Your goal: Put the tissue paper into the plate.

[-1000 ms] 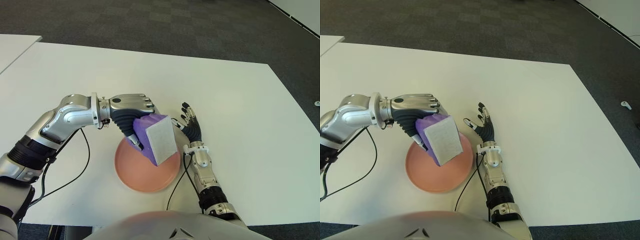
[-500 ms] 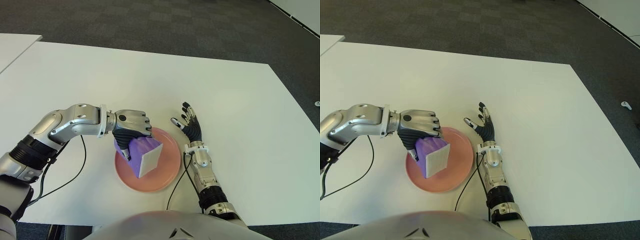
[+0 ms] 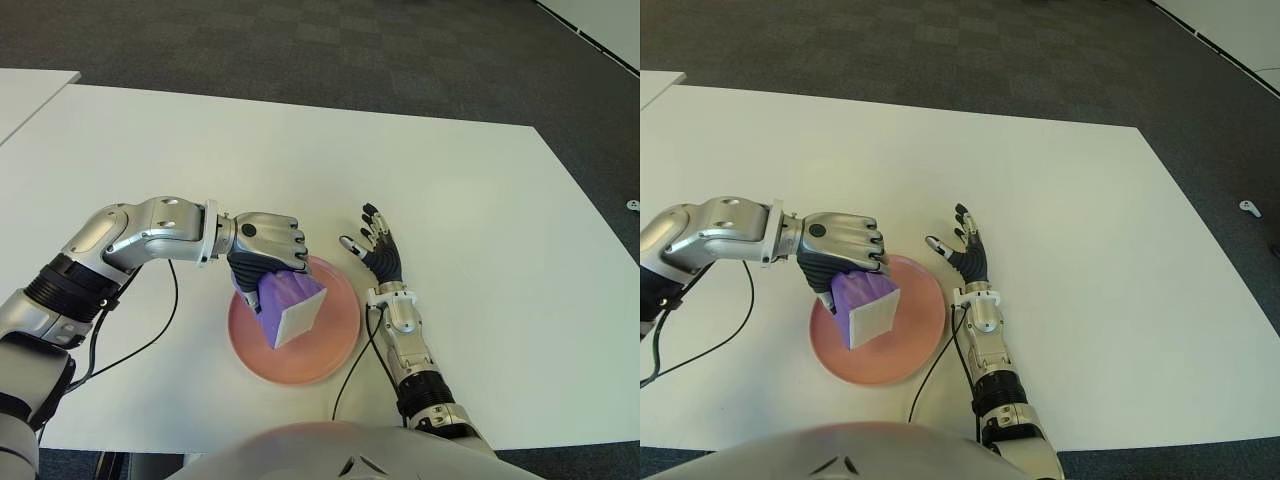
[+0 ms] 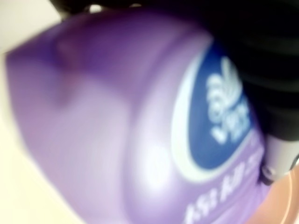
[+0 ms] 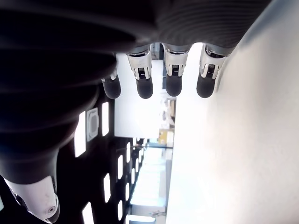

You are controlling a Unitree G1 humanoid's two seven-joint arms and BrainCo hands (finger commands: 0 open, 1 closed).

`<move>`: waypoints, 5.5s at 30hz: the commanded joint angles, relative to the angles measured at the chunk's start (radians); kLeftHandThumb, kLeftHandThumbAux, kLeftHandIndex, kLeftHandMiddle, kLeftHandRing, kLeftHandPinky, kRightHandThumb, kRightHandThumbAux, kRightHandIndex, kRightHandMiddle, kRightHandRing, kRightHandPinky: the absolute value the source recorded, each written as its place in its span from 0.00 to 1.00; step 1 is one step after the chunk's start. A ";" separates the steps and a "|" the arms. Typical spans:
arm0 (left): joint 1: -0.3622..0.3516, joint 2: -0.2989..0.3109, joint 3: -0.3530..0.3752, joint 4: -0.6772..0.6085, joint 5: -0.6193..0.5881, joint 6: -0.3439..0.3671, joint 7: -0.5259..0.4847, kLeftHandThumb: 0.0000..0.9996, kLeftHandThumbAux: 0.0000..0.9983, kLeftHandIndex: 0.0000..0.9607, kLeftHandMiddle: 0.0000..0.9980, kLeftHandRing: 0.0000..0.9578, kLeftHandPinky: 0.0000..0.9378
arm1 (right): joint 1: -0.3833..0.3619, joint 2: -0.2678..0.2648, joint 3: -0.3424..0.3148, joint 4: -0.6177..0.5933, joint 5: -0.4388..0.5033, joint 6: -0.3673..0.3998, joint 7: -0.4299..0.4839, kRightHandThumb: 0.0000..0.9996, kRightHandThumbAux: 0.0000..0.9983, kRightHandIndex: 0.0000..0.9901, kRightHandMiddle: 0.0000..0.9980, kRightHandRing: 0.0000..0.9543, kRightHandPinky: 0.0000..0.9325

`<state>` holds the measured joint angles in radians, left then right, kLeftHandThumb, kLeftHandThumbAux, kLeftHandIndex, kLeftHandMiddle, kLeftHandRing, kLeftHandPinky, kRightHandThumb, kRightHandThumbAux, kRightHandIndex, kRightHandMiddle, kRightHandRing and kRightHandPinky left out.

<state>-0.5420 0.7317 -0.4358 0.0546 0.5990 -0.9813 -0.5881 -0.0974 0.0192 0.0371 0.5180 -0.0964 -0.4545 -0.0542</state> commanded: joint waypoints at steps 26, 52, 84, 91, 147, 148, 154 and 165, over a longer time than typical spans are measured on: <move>-0.029 -0.064 0.116 0.117 0.390 -0.263 0.509 0.04 0.34 0.00 0.00 0.00 0.00 | 0.117 -0.002 0.000 0.192 -0.009 -0.025 -0.032 0.09 0.69 0.03 0.00 0.00 0.00; -0.064 -0.043 0.095 0.205 0.519 -0.194 0.847 0.02 0.32 0.00 0.00 0.00 0.00 | 0.040 -0.029 -0.011 0.343 -0.003 -0.103 0.030 0.07 0.62 0.03 0.00 0.00 0.00; -0.218 -0.218 0.408 0.638 -0.670 0.366 0.429 0.00 0.42 0.00 0.00 0.00 0.00 | 0.040 0.000 -0.029 0.292 0.039 0.028 0.025 0.18 0.66 0.00 0.00 0.00 0.00; -0.145 -0.261 0.444 0.789 -0.632 0.372 0.473 0.00 0.44 0.00 0.00 0.00 0.00 | 0.049 0.008 -0.032 0.275 0.044 0.038 0.025 0.19 0.66 0.00 0.00 0.00 0.00; 0.410 -0.611 0.421 0.780 -0.601 0.318 0.488 0.00 0.44 0.00 0.00 0.00 0.00 | 0.108 0.007 -0.035 0.173 0.052 0.091 0.046 0.20 0.68 0.01 0.00 0.00 0.00; 0.412 -0.617 0.422 0.777 -0.604 0.317 0.490 0.00 0.45 0.00 0.00 0.00 0.00 | 0.110 0.006 -0.034 0.171 0.053 0.092 0.047 0.20 0.68 0.01 0.00 0.00 0.00; 0.424 -0.630 0.427 0.762 -0.603 0.312 0.507 0.00 0.45 0.00 0.00 0.00 0.00 | 0.115 0.003 -0.031 0.155 0.050 0.100 0.047 0.19 0.69 0.01 0.00 0.00 0.00; 0.498 -0.659 0.433 0.648 -0.600 0.354 0.531 0.00 0.48 0.00 0.00 0.00 0.00 | 0.129 0.005 -0.024 0.122 0.041 0.116 0.032 0.18 0.69 0.01 0.00 0.00 0.00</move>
<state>-0.1445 0.1098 -0.0005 0.6896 -0.0010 -0.6608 -0.0755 -0.1181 0.0256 0.0174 0.5475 -0.0565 -0.4687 -0.0162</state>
